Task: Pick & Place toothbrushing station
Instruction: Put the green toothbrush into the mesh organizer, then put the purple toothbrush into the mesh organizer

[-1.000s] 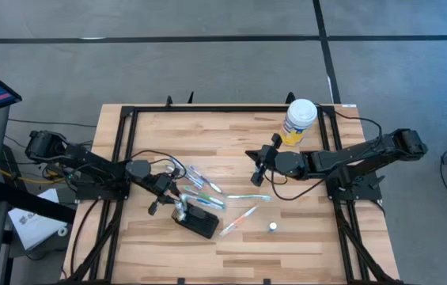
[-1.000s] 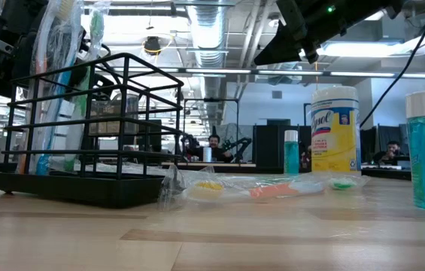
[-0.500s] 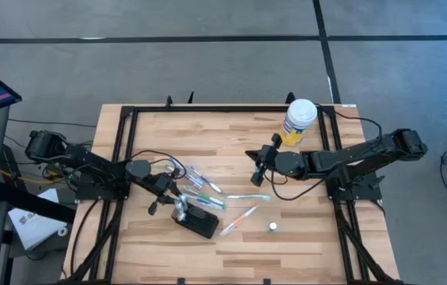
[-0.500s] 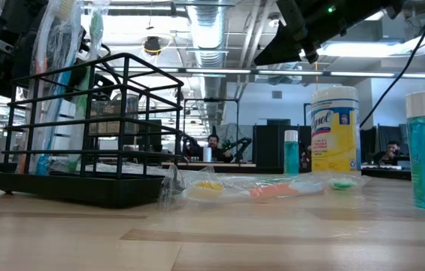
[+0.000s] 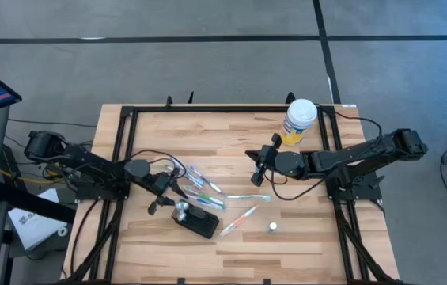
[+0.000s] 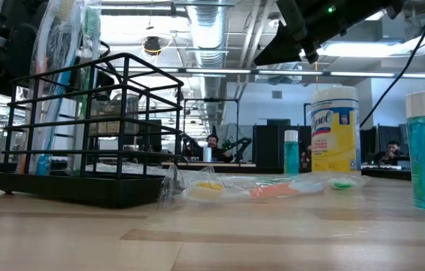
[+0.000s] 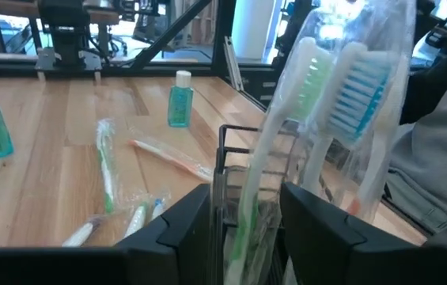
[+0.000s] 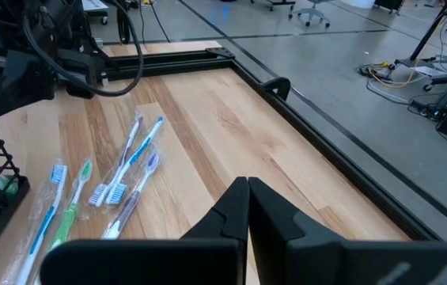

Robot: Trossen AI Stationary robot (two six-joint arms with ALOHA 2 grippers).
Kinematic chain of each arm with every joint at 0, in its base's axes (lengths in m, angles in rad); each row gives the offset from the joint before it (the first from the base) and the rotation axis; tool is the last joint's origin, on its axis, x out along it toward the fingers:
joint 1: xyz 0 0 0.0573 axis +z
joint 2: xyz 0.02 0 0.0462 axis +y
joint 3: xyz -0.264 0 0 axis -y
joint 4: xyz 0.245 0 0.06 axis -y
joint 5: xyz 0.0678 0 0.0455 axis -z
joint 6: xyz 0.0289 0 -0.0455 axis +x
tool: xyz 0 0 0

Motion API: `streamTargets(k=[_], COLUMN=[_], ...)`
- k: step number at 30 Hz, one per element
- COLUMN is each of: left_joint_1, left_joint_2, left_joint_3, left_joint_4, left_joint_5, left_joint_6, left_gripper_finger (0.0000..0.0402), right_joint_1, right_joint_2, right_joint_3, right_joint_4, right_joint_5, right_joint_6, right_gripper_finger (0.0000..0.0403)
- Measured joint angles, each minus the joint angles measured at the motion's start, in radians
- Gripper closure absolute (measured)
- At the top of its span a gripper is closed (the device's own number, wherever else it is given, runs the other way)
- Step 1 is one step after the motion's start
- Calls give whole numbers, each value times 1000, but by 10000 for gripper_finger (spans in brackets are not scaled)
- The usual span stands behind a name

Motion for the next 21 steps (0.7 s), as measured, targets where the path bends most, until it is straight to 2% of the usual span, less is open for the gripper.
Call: streamTargets(k=[11,21], left_joint_1=[8,78], left_joint_2=[-76,-95], left_joint_3=[0,0], left_joint_4=[1,0], left_joint_5=[-21,-32], left_joint_6=[3,-5], left_gripper_finger=[270,290], right_joint_1=[0,0], right_joint_2=[0,0], right_joint_3=[0,0], right_joint_4=[0,0], right_joint_5=[0,0], right_joint_6=[0,0], right_gripper_finger=[403,403])
